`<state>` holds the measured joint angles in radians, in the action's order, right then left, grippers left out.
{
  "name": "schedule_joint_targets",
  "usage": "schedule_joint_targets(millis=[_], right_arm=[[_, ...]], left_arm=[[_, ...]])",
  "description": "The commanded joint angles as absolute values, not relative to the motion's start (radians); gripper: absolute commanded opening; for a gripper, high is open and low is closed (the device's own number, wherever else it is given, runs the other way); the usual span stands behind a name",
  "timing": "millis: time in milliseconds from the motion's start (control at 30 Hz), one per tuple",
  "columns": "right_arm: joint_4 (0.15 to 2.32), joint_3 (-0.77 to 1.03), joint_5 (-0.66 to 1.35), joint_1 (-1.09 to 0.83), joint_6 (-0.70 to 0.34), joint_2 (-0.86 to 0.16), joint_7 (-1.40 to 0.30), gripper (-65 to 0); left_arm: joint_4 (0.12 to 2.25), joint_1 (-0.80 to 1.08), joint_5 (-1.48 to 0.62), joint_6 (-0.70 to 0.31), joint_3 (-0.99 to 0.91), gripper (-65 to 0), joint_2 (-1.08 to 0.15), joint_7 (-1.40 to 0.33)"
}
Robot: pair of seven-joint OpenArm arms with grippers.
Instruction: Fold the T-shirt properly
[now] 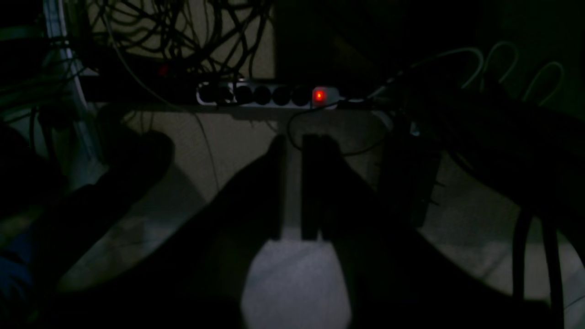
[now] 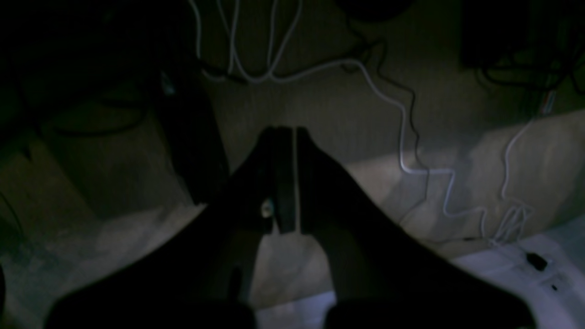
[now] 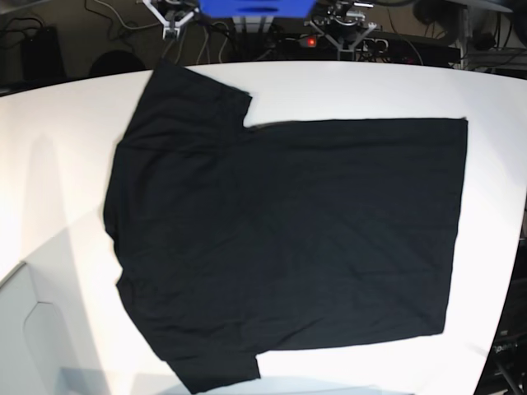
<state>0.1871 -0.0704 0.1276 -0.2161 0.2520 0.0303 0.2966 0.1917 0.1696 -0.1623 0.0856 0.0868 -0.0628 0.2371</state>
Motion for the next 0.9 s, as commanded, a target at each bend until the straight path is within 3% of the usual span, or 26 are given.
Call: schedule_joint_targets(millis=[0, 233, 433, 867], right_arm=[[0.193, -0.07, 0.13, -0.237, 0.249, 0.03, 0.309, -65.0], [0.197, -0.065, 0.13, -0.318, 0.249, 0.03, 0.358, -65.0], [0.197, -0.064, 0.131, -0.443, 0.254, 0.03, 0.576, -65.0], [0.197, -0.064, 0.133, -0.656, 0.255, 0.03, 1.001, -65.0]], left_arm=[[0.194, 0.194, -0.163, 0.096, 0.088, -58.5, -0.065, 0.243], [0.282, 0.332, -0.163, 0.096, 0.088, -58.5, -0.067, 0.361], [0.361, 0.446, -0.163, 0.096, 0.088, -58.6, -0.097, 0.435], [0.776, 0.759, -0.171, 0.096, 0.088, -58.7, -0.208, 0.533]])
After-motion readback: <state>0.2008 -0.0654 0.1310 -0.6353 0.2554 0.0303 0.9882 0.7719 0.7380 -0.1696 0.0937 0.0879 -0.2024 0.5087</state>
